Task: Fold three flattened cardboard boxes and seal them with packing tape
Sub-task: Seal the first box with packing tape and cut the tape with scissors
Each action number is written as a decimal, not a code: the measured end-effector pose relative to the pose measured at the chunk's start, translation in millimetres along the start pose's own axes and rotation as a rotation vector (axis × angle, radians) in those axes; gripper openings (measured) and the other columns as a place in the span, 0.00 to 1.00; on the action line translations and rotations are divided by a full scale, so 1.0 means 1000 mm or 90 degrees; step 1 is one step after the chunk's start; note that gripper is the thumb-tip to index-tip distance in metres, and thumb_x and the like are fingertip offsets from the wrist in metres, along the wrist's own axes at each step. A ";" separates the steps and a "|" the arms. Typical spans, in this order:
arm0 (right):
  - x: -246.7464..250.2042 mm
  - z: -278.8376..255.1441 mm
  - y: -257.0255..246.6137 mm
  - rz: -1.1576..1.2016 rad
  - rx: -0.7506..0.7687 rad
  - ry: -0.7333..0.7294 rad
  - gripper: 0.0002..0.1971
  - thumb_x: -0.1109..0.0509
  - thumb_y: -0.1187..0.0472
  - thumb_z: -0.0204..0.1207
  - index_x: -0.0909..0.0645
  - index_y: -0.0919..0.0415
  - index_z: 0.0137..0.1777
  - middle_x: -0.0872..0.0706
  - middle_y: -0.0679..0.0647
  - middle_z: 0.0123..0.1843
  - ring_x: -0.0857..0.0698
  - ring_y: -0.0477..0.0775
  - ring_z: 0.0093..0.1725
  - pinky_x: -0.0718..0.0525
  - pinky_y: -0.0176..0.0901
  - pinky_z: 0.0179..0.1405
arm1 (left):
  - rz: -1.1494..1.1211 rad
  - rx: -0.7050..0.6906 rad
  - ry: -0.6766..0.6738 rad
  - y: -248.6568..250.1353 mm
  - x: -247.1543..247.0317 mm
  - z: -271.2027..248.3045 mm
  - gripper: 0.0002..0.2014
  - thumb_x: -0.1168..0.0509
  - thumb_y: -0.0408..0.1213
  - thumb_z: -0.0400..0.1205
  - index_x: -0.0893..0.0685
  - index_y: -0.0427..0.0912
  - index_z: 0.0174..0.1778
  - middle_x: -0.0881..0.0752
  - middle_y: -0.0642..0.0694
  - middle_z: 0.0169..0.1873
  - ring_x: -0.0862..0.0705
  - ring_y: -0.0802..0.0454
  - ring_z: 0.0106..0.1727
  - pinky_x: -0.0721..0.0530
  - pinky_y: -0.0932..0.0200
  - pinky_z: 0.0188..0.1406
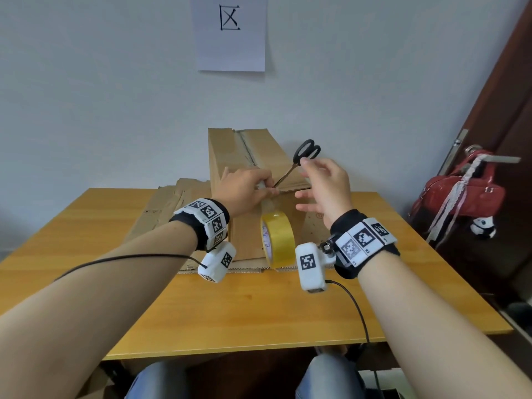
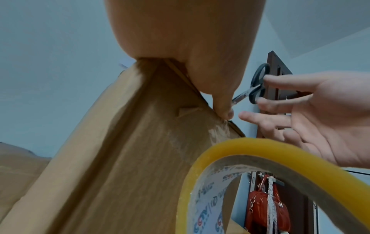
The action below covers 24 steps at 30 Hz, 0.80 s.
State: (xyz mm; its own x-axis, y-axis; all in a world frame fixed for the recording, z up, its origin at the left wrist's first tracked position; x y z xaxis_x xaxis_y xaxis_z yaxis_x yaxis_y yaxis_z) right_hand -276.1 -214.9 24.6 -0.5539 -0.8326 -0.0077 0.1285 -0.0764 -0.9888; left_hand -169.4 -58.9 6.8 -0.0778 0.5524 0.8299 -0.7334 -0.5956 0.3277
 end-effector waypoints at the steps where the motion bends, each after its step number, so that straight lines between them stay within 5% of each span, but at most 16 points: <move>1: -0.001 -0.001 -0.001 0.014 0.005 0.007 0.13 0.28 0.47 0.81 0.18 0.52 0.61 0.12 0.50 0.61 0.11 0.53 0.32 0.10 0.49 0.28 | 0.001 0.000 0.000 0.001 0.001 -0.001 0.13 0.36 0.60 0.82 0.22 0.57 0.39 0.14 0.59 0.43 0.17 0.54 0.49 0.32 0.31 0.70; 7: -0.012 0.002 -0.002 0.095 -0.067 -0.002 0.08 0.28 0.51 0.81 0.15 0.55 0.51 0.12 0.55 0.52 0.13 0.54 0.29 0.26 0.37 0.18 | 0.031 -0.020 -0.024 0.008 0.006 -0.008 0.10 0.36 0.58 0.83 0.25 0.59 0.40 0.13 0.57 0.46 0.18 0.51 0.48 0.35 0.26 0.71; 9: -0.013 0.003 -0.004 0.110 -0.053 0.002 0.08 0.29 0.54 0.82 0.16 0.59 0.49 0.14 0.57 0.48 0.14 0.54 0.27 0.23 0.39 0.18 | 0.034 -0.024 -0.029 0.008 0.007 -0.010 0.10 0.37 0.59 0.84 0.22 0.58 0.43 0.13 0.57 0.50 0.16 0.51 0.51 0.36 0.26 0.72; 16: -0.011 0.001 -0.001 0.159 -0.045 -0.009 0.10 0.32 0.52 0.85 0.21 0.59 0.49 0.15 0.59 0.46 0.11 0.61 0.31 0.08 0.58 0.41 | 0.000 -0.032 -0.053 0.009 0.009 -0.018 0.25 0.61 0.56 0.89 0.19 0.53 0.58 0.15 0.56 0.57 0.17 0.51 0.60 0.41 0.23 0.73; 21: -0.019 0.006 0.008 0.240 -0.111 -0.063 0.11 0.37 0.51 0.88 0.26 0.60 0.58 0.10 0.65 0.57 0.08 0.69 0.48 0.09 0.61 0.53 | -0.106 -0.023 -0.003 0.007 0.013 -0.020 0.13 0.53 0.47 0.89 0.28 0.49 0.64 0.14 0.57 0.61 0.17 0.54 0.62 0.36 0.30 0.76; 24: -0.019 0.011 0.010 0.268 -0.130 -0.069 0.11 0.37 0.51 0.89 0.27 0.59 0.58 0.10 0.67 0.58 0.08 0.71 0.53 0.09 0.63 0.54 | -0.170 0.008 0.080 0.005 0.026 -0.025 0.11 0.48 0.44 0.90 0.26 0.45 0.64 0.17 0.52 0.61 0.19 0.54 0.59 0.23 0.40 0.69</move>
State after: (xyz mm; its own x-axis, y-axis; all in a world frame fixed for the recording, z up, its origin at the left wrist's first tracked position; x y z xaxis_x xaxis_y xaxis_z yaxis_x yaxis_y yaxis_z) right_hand -255.6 -205.4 16.8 -0.3988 -0.8211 -0.4084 0.1528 0.3796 -0.9124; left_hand -192.1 -32.8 18.2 0.0333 0.7582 0.6512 -0.7307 -0.4260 0.5335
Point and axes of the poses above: each hand's wrist, its own z-axis towards the middle knuckle, its own x-axis out of the back of the hand, y = z × x, the point moved 4 cm from there along z, towards the middle knuckle
